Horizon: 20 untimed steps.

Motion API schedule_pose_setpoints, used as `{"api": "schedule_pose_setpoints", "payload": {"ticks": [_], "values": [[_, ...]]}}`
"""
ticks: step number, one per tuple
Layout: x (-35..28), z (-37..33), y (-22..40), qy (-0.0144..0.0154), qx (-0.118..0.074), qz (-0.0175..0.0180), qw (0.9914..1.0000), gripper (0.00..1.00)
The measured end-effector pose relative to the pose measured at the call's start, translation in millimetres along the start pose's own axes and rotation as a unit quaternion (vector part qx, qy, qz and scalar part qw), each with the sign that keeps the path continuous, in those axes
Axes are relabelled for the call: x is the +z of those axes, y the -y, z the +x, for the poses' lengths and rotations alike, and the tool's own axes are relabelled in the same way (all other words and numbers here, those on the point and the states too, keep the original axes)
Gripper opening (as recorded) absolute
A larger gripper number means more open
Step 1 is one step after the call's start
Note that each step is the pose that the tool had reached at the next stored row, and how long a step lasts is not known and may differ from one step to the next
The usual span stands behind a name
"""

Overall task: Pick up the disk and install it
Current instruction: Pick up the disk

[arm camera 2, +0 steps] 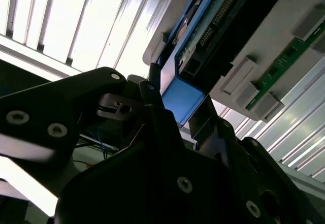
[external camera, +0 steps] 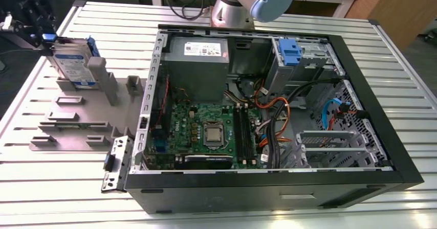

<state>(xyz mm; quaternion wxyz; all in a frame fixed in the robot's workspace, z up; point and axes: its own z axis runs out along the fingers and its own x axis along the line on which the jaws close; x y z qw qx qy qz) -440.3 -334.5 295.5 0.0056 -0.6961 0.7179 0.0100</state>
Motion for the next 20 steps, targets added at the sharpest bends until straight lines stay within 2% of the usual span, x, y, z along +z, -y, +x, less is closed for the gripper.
{"api": "schedule_pose_setpoints", "payload": {"ticks": [6, 16, 20], "values": [[2.4, -0.1, 2.8, 0.0001, 0.010, 0.0002, 0.99995, 0.48], [2.7, -0.1, 3.0, 0.0000, 0.014, 0.0002, 0.99991, 0.48], [5.0, -0.1, 3.0, 0.0001, 0.024, 0.0005, 0.99972, 0.48]]}}
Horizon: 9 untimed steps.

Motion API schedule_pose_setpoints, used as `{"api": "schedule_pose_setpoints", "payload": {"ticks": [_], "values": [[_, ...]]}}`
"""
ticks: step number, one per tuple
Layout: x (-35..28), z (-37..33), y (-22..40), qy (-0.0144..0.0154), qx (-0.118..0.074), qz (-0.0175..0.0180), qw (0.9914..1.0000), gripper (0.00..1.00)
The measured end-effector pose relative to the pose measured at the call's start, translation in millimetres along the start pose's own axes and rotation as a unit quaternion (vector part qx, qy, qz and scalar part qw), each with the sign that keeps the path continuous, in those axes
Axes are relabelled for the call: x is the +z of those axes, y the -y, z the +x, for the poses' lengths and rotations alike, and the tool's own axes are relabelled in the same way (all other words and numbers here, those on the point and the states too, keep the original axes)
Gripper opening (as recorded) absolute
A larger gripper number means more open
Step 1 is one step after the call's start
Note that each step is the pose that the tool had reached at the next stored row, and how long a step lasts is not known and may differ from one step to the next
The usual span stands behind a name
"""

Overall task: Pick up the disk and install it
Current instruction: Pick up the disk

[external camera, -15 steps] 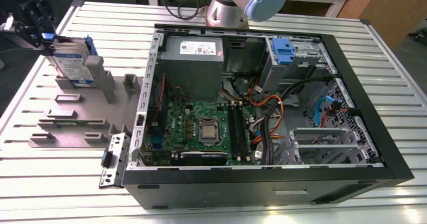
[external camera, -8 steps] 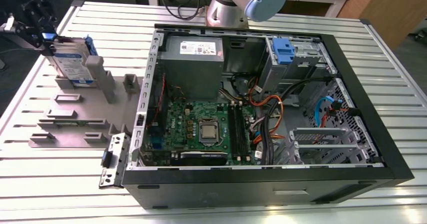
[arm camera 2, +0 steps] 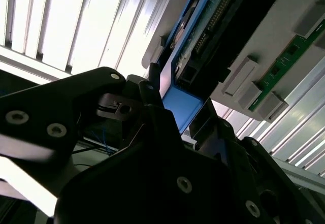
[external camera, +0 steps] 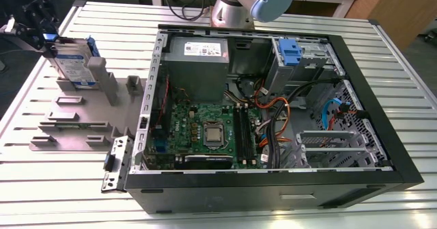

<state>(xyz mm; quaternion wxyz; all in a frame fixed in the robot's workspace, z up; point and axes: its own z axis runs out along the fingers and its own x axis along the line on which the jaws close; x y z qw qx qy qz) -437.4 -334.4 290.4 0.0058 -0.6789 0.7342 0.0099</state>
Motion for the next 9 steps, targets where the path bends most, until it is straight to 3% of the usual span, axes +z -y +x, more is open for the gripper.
{"api": "schedule_pose_setpoints", "payload": {"ticks": [9], "values": [[0.7, 0.1, -0.5, 0.0000, 0.008, 0.0002, 0.99997, 0.48]]}}
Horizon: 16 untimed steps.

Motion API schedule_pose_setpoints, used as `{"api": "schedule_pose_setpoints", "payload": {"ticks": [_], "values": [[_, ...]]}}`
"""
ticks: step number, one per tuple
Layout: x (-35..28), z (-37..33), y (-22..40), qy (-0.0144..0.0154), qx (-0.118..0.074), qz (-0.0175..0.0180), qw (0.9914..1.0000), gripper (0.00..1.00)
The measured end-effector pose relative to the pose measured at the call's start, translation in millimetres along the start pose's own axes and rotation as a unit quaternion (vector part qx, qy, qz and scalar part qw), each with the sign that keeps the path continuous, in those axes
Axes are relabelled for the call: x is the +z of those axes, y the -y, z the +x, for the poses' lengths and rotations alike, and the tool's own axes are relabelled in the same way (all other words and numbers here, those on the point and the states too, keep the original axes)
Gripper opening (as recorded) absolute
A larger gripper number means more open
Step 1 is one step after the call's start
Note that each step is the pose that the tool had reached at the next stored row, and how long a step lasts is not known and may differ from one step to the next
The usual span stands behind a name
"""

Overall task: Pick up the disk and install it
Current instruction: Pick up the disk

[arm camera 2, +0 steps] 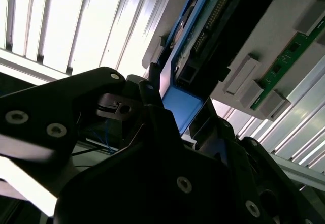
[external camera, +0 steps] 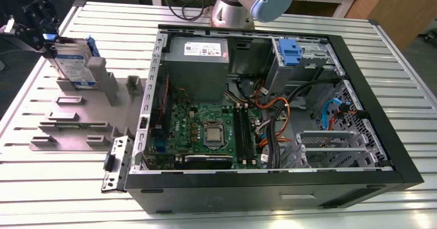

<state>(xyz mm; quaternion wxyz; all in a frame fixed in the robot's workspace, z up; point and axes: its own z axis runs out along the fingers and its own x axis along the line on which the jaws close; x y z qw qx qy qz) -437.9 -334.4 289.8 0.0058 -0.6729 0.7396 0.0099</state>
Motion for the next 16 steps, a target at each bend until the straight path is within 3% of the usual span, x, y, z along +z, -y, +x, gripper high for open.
{"api": "schedule_pose_setpoints", "payload": {"ticks": [11, 13, 14, 16], "values": [[0.2, 0.0, 0.1, 0.0000, 0.000, 0.0000, 1.00000, 0.48], [0.2, 0.0, 0.1, 0.0000, 0.000, 0.0000, 1.00000, 0.47], [0.2, 0.0, 0.2, 0.0000, 0.000, 0.0000, 1.00000, 0.40], [0.2, 0.0, 0.2, 0.0000, 0.000, 0.0000, 1.00000, 0.40]]}}
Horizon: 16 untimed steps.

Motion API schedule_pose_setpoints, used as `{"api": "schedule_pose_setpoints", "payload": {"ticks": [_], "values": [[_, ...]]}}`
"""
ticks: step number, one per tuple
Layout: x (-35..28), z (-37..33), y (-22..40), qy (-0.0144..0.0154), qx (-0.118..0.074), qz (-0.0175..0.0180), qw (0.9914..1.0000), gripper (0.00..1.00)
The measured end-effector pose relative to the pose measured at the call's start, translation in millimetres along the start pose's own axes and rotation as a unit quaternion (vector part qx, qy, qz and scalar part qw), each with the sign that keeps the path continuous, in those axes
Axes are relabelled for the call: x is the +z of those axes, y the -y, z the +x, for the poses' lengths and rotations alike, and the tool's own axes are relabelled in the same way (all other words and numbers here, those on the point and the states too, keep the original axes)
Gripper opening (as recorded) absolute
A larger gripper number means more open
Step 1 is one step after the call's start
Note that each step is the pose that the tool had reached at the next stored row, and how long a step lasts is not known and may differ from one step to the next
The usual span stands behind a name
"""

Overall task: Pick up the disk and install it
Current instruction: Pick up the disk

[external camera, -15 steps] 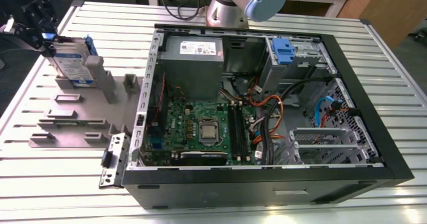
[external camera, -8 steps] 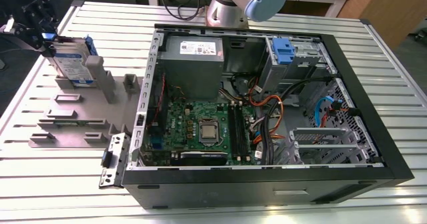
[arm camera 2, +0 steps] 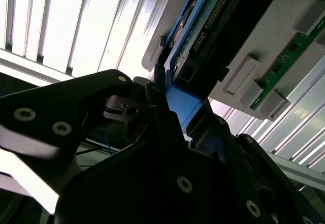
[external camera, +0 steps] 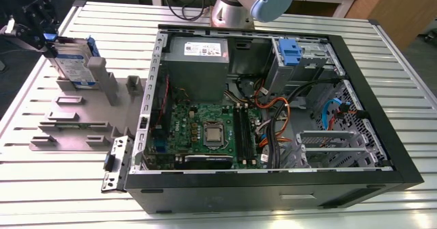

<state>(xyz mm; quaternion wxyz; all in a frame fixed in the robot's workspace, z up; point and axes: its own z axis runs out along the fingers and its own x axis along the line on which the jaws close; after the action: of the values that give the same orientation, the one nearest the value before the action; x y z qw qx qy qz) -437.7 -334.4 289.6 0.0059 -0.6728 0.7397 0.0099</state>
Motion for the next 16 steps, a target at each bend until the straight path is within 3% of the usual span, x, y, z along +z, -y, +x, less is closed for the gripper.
{"api": "schedule_pose_setpoints", "payload": {"ticks": [16], "values": [[0.0, 0.0, 0.0, -0.0001, -0.003, -0.0001, 1.00000, 0.37]]}}
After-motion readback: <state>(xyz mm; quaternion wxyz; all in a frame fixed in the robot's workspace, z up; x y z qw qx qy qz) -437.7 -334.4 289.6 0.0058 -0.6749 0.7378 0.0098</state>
